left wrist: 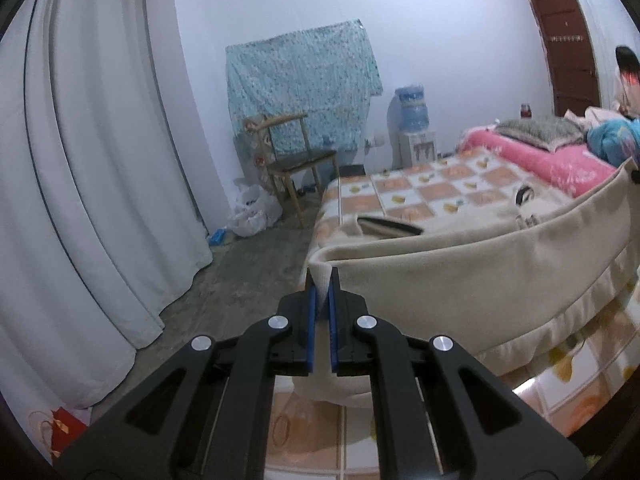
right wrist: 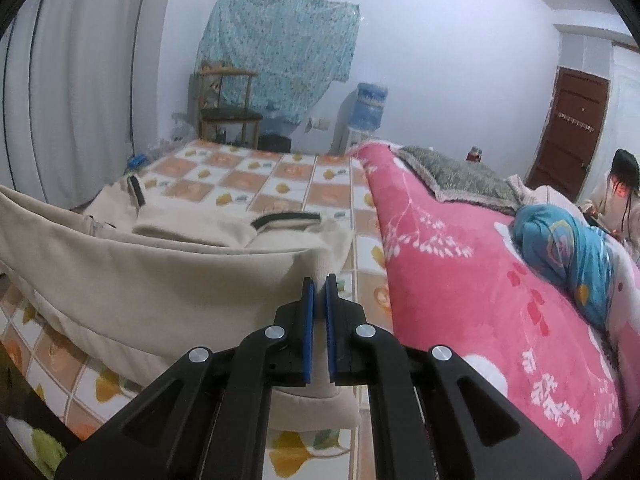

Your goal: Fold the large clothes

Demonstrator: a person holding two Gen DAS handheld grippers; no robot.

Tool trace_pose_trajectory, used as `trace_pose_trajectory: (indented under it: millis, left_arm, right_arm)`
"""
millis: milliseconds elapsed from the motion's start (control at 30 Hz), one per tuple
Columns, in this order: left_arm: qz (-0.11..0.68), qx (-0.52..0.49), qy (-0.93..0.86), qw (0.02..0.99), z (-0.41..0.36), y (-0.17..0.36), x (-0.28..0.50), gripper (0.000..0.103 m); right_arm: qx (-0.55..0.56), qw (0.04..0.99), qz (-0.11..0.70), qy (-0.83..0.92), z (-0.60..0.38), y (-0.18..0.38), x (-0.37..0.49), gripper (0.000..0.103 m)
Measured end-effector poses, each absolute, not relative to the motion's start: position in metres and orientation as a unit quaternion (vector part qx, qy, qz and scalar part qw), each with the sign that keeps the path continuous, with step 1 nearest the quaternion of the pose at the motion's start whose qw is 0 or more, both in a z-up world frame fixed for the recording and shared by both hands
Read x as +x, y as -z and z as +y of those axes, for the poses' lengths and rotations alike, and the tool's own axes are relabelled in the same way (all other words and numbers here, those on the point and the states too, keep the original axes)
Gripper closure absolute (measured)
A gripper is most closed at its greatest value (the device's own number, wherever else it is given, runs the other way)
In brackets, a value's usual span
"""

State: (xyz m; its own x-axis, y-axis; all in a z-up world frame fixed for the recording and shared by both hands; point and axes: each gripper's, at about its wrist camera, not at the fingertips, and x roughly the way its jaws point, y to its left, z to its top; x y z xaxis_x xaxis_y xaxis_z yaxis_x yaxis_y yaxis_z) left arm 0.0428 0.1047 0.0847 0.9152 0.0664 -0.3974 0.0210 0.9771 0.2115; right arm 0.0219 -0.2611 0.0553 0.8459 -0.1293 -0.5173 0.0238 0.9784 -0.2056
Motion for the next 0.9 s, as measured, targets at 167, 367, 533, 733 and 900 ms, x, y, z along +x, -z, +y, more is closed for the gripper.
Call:
trace_pose_trajectory:
  millis: [167, 367, 533, 733, 900]
  left_arm:
    - [0.194, 0.099, -0.006, 0.976, 0.107, -0.098, 0.067, 0.098]
    - [0.181, 0.104, -0.001, 0.978, 0.106, -0.119, 0.122, 0.098]
    - [0.216, 0.084, 0.010, 0.973, 0.108, -0.118, 0.201, 0.098]
    - [0.324, 0.059, 0.022, 0.944, 0.106, -0.067, 0.316, 0.098]
    - [0.438, 0.027, 0.018, 0.898, 0.112, 0.008, 0.378, 0.084]
  right_arm:
    - [-0.103, 0.962, 0.250, 0.039, -0.263, -0.072, 0.041, 0.097]
    - [-0.105, 0.966, 0.233, 0.030, -0.269, -0.093, 0.093, 0.097]
    - [-0.096, 0.965, 0.243, 0.021, -0.276, -0.099, 0.159, 0.097]
    - [-0.087, 0.948, 0.305, 0.018, -0.284, -0.058, 0.254, 0.097]
    - [-0.064, 0.909, 0.411, 0.030, -0.303, 0.015, 0.317, 0.088]
